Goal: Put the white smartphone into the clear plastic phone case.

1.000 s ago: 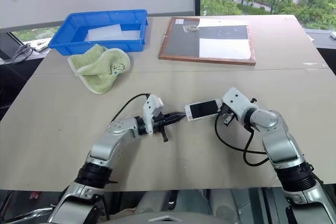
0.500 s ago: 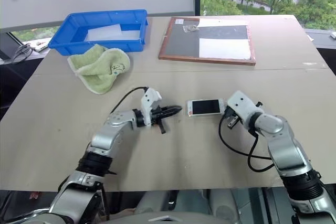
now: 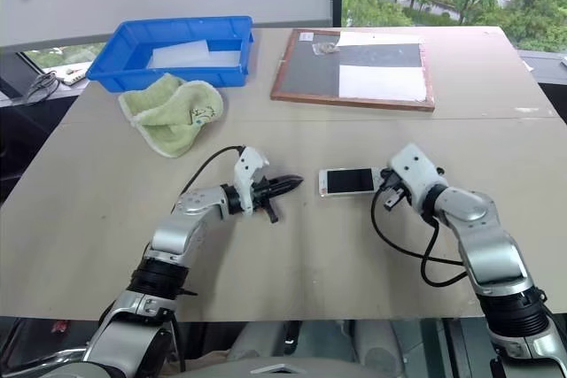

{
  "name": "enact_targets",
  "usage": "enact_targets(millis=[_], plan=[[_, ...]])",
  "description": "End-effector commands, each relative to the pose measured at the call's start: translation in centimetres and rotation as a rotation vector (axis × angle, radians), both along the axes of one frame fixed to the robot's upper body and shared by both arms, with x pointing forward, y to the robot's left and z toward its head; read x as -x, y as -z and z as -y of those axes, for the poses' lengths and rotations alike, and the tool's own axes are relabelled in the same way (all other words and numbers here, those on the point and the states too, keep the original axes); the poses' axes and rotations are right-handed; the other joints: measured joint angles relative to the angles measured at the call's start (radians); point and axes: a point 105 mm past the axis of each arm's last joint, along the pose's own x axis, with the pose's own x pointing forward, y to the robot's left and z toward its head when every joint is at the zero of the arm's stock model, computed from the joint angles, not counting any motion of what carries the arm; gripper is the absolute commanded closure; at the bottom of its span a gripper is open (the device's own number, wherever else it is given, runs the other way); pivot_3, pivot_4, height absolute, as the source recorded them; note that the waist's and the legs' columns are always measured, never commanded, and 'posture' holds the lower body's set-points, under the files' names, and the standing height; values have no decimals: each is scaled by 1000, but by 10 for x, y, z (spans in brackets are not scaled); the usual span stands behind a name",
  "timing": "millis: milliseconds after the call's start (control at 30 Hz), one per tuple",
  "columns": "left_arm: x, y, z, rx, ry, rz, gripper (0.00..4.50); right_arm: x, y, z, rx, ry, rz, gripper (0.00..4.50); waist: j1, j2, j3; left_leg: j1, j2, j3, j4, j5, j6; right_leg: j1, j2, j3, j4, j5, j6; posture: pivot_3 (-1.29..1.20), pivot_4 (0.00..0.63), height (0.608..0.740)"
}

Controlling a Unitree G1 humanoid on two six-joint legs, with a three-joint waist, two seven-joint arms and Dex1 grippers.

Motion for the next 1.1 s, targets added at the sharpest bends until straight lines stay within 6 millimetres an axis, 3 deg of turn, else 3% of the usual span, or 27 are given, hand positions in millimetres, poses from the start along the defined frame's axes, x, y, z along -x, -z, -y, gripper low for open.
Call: enact_targets(millis=[33,233,567,733,933,1100], plan=[[6,1,13,-1,48,-4,4487,2,-8,-13,11,-46,38,4500,-1,0,0,0,0,0,0,0,0,0,0,0,0,0,0,0,150,740],[2,-5,22,2,71,5,4487,-1,-11,-20,-15,-52,49,4500,-1,0,0,0,0,-1,0,0,0,0,0,-1,0,-1,2,0,150,740],[6,-4,20,-10,83,3,4487,-7,-26,11,32,72,102,4500,-5,0,0,0,0,-1,1,0,0,0,0,-1,0,0,0,0,150,740],[5,-4,22,-6,85,4,4487,-5,-18,16,84,92,86,4500,-5,0,0,0,0,-1,0,0,0,0,0,-1,0,0,0,0,150,740],[5,-4,23,-10,95,9,4487,2,-8,-11,37,11,46,4500,-6,0,0,0,0,0,1,0,0,0,0,-1,0,0,0,0,150,740],[3,-6,21,-12,90,15,4487,1,-9,-17,25,-5,49,4500,-8,0,0,0,0,-1,1,0,0,0,0,0,0,0,0,0,150,740]])
